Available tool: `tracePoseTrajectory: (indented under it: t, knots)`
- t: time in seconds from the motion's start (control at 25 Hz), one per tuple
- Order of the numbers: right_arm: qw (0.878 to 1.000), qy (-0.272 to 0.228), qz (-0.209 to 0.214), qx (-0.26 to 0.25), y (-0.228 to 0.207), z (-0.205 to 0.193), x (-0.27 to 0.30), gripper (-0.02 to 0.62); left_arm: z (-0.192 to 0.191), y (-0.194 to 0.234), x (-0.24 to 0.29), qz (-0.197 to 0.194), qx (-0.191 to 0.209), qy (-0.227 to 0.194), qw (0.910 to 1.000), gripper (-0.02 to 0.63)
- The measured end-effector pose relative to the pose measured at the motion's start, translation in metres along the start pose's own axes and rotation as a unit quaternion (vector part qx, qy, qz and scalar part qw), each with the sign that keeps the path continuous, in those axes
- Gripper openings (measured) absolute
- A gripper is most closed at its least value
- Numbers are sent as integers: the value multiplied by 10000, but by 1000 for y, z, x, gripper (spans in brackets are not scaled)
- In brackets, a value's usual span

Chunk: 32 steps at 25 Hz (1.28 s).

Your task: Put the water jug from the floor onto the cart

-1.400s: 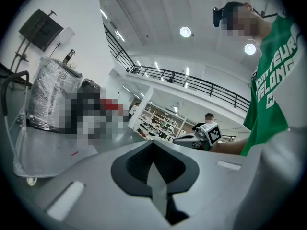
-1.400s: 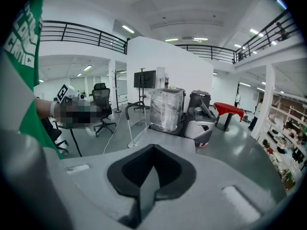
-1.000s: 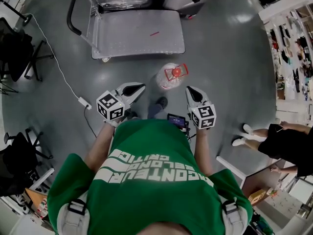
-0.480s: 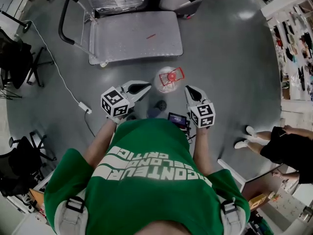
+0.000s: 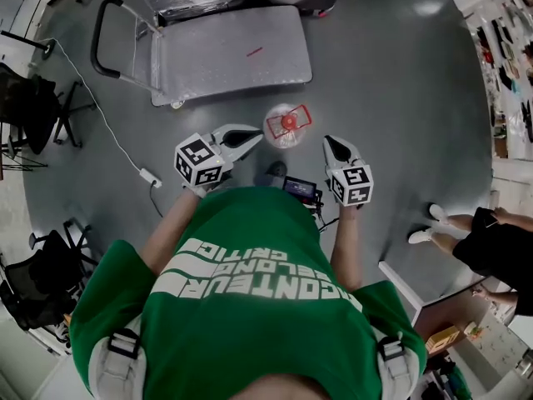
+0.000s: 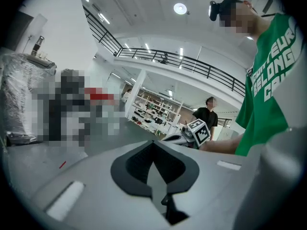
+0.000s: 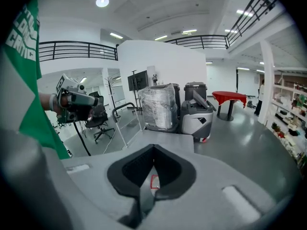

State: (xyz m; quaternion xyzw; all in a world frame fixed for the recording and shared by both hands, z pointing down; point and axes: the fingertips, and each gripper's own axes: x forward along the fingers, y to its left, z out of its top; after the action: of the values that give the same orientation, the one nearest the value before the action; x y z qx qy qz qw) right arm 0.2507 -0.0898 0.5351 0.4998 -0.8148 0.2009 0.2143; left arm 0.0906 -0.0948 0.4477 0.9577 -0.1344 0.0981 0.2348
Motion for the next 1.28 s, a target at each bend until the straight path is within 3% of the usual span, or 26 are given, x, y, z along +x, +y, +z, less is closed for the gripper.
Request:
tracePoseTrajectory:
  t: [0.28,0.64,0.92,1.28]
  knots:
    - [9996,260,93,-74,-29,-24,-1,-8,1,-4,35,65,4,178,9998,9]
    - [9976,509,252,-391,-33,-34,20,-8,-1,19,49,201,-193,144,9995,9]
    - [9968,726,151,-282,-27,-50,41,-8,-12,33,46,-11,-316,192,9993,9]
    - [9974,677,-139,-193,-53,-46,82,-8,-13,68,54,-265,-256,403,9985,9]
